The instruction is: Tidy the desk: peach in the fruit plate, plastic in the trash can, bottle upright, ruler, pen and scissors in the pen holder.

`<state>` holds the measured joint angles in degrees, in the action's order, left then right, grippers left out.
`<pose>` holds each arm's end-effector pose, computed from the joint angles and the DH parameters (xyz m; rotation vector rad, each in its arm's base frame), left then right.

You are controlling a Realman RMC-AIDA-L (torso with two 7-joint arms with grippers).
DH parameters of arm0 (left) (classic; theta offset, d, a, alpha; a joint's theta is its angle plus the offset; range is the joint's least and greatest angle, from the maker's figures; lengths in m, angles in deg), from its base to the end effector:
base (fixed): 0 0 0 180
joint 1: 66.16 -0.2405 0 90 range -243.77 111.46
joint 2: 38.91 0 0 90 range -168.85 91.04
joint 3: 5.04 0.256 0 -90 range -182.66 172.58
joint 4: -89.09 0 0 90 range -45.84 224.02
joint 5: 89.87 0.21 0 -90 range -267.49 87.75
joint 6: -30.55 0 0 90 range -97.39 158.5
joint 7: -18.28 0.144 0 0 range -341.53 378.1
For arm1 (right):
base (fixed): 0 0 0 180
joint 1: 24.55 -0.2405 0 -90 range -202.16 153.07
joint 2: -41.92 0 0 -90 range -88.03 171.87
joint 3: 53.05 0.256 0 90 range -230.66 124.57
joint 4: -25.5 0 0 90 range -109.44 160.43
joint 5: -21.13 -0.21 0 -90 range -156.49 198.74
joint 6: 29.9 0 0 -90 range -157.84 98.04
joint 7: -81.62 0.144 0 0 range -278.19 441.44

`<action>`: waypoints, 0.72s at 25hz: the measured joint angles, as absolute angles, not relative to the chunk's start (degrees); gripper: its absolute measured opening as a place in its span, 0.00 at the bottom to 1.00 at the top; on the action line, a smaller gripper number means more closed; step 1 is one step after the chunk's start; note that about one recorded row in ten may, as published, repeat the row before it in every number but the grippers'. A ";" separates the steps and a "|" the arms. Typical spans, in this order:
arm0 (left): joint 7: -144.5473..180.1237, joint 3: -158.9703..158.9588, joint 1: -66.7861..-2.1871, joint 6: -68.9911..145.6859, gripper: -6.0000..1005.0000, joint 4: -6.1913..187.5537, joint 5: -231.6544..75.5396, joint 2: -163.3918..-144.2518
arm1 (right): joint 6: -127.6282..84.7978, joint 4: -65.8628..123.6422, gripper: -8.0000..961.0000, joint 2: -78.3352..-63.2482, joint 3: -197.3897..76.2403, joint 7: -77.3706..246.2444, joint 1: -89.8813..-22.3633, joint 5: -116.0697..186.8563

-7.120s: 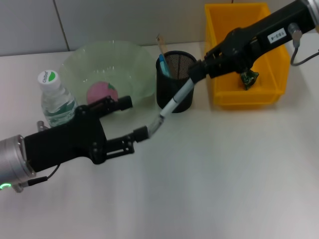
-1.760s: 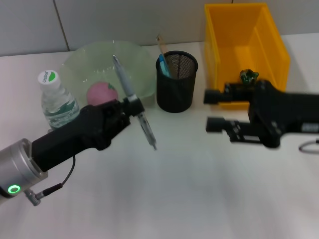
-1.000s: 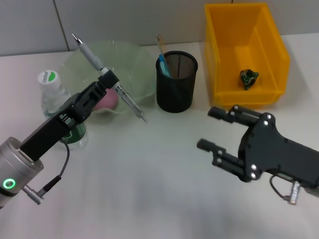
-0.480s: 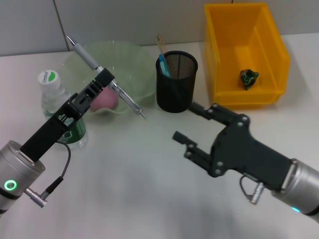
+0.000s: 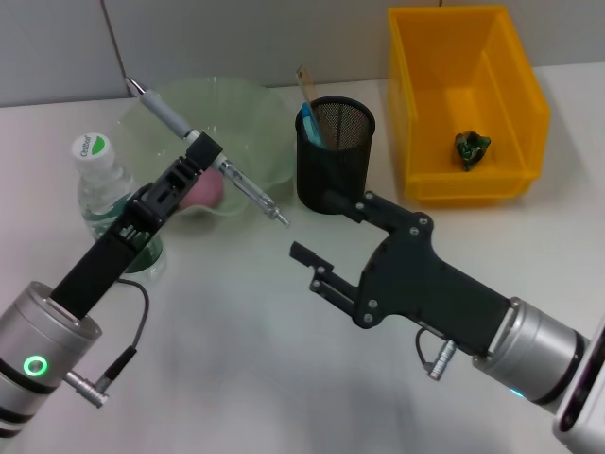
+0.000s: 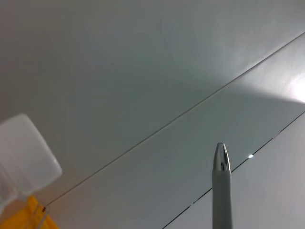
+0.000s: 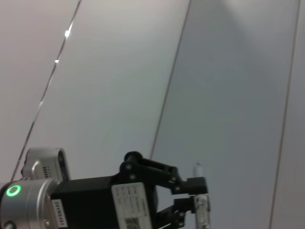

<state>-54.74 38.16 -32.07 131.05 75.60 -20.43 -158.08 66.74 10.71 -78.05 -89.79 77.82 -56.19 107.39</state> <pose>-0.2314 0.2779 -0.0528 -1.9816 -1.3471 -1.8207 0.2310 0.2484 -0.0839 -2.1668 -0.1206 1.0916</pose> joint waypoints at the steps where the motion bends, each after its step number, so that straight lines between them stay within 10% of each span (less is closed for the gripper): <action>1: -54.15 36.20 -32.08 130.89 0.18 74.82 -18.50 -158.08 | 65.93 10.31 0.57 -78.05 -88.38 77.76 -56.70 108.98; 18: -51.83 27.62 -31.99 129.50 0.19 70.18 -12.85 -158.08 | 61.56 6.20 0.55 -78.05 -71.53 74.19 -57.23 121.79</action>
